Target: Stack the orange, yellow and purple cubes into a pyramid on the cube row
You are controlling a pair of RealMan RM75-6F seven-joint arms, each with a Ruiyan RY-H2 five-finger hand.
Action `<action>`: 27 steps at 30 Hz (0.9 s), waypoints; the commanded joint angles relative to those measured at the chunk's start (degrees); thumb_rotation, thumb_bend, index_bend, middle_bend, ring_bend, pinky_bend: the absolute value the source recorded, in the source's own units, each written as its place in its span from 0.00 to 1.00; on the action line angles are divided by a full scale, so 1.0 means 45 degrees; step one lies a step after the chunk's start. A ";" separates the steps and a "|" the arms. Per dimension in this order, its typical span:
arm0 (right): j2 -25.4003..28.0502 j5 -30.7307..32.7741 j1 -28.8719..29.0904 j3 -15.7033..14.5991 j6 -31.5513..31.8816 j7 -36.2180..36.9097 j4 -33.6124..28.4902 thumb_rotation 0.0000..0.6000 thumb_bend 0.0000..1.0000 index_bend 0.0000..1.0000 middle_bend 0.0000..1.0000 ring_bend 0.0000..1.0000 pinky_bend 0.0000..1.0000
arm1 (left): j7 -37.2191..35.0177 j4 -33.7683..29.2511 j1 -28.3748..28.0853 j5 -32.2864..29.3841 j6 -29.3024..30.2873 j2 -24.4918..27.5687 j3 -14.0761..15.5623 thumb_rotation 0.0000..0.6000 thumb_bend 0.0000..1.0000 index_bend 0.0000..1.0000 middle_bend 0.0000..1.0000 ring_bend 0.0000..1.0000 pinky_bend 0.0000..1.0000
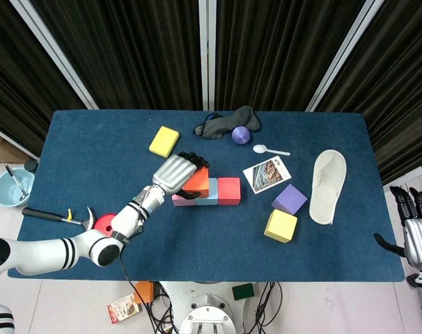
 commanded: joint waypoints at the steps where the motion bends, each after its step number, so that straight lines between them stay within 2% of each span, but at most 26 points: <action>1: 0.0004 0.0016 -0.0005 0.0002 -0.0006 0.0017 -0.0004 1.00 0.12 0.00 0.07 0.00 0.06 | -0.0038 -0.0020 0.0025 0.0040 0.0030 -0.0034 0.0021 0.78 0.25 0.20 0.19 0.15 0.23; 5: 0.0021 -0.0018 0.0003 -0.0003 -0.0015 0.0045 -0.0015 1.00 0.12 0.00 0.07 0.00 0.06 | 0.0085 -0.0189 0.0035 0.0186 0.0087 0.0026 0.0081 0.77 0.25 0.19 0.18 0.14 0.23; 10: 0.0025 -0.0043 0.0012 0.0005 -0.0007 0.0031 -0.0025 1.00 0.12 0.00 0.07 0.00 0.06 | 0.0302 -0.0358 -0.0035 -0.0027 0.0044 0.0028 0.0054 0.77 0.25 0.19 0.22 0.16 0.23; 20: -0.0007 -0.0016 0.0006 -0.0008 -0.0048 0.0107 0.0050 1.00 0.12 0.00 0.07 0.00 0.06 | 0.0642 -0.0394 -0.0066 -0.0336 0.0198 -0.0027 0.0042 0.77 0.24 0.24 0.27 0.19 0.25; 27: 0.0011 -0.0023 0.0004 -0.0001 -0.0039 0.0129 0.0054 1.00 0.12 0.00 0.07 0.00 0.06 | 0.0664 -0.0261 0.0004 -0.0211 0.0521 -0.0191 -0.0006 0.81 0.24 0.30 0.34 0.26 0.27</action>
